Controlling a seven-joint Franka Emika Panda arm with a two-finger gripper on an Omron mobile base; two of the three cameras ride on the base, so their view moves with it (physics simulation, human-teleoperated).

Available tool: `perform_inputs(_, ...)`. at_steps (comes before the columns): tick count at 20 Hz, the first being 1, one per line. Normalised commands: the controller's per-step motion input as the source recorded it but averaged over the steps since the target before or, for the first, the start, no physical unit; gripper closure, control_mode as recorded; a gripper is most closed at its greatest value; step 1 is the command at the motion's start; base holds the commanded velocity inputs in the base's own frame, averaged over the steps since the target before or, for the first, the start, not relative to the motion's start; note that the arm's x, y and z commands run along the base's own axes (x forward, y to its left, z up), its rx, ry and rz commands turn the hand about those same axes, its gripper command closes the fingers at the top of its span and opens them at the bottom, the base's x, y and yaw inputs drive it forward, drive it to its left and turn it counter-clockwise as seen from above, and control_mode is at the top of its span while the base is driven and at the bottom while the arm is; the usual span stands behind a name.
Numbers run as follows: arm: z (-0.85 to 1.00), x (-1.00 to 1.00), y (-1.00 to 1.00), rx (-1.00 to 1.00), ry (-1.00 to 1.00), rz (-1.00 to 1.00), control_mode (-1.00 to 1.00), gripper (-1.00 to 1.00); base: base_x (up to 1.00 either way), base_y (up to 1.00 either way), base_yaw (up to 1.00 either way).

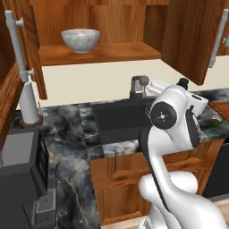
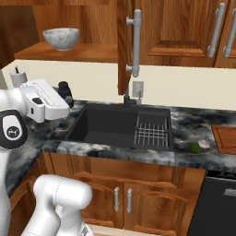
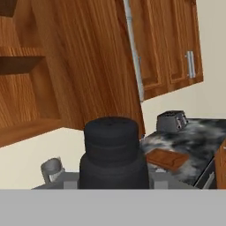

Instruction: Open the cabinet. Place the bowl and condiment on the counter. Then place the lime and garlic on the cutting board.

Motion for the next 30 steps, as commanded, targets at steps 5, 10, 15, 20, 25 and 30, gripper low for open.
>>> perform_inputs(5,0.00,0.00,0.00,0.00,0.00,0.00,1.00,1.00,-0.70,-0.27,-0.18)
perform_inputs(10,0.00,0.00,0.00,0.00,0.00,0.00,1.00,1.00,-0.62,-0.55,-0.17)
perform_inputs(15,0.00,0.00,0.00,0.00,0.00,0.00,1.00,1.00,-0.47,-0.64,-0.16)
perform_inputs(20,0.00,0.00,0.00,0.00,0.00,0.00,1.00,1.00,-0.08,-0.79,-0.07)
perform_inputs(25,0.00,0.00,0.00,0.00,0.00,0.00,1.00,1.00,0.09,-0.80,0.00)
perform_inputs(30,0.00,0.00,0.00,0.00,0.00,0.00,1.00,1.00,0.17,-0.88,0.00)
